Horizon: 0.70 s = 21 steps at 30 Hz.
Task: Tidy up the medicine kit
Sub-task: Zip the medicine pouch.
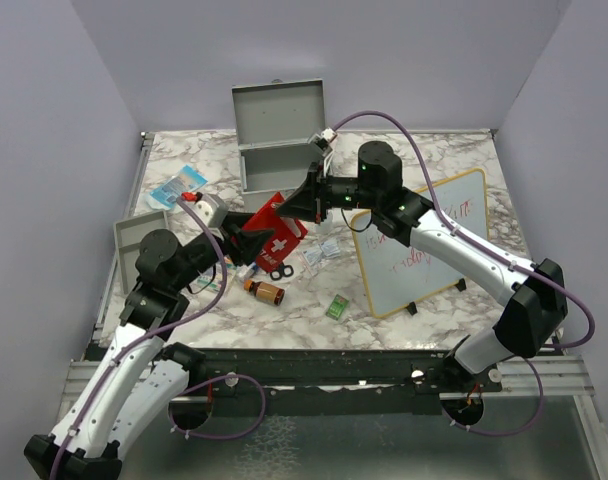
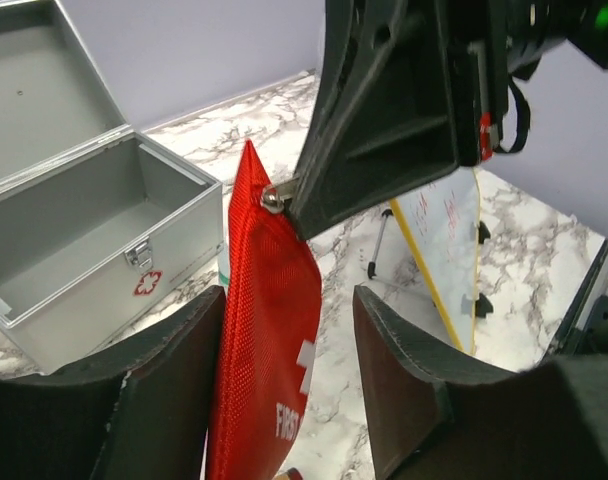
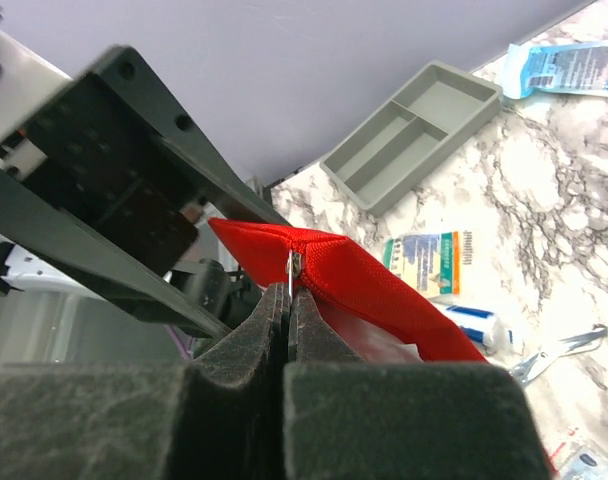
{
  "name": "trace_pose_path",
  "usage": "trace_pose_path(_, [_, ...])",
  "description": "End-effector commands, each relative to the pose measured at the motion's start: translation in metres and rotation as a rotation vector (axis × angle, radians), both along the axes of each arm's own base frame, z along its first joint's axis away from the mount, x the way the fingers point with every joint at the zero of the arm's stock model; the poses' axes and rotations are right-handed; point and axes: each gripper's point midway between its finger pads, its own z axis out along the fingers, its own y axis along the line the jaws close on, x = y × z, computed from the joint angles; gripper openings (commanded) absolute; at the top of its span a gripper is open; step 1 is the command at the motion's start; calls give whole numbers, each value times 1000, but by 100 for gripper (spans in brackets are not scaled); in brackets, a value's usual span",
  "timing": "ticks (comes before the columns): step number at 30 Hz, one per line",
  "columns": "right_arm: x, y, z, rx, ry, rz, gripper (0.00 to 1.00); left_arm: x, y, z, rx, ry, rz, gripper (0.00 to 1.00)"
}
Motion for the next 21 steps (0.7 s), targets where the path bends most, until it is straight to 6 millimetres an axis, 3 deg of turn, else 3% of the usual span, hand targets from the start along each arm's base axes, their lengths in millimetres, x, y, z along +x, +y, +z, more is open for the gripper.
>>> trace_pose_path(1, [8, -3, 3, -26, -77, -36, 0, 6, 15, 16, -66, 126, 123, 56])
trace_pose_path(7, [9, -5, -1, -55, -98, -37, 1, 10, 11, 29, -133, 304, 145, 54])
trace_pose_path(14, [1, -7, -4, -74, -104, 8, 0, 30, 14, 47, -67, 329, 203, 50])
trace_pose_path(21, [-6, -8, -6, -85, -105, 43, 0, 35, -13, 47, 31, 314, 39, 50])
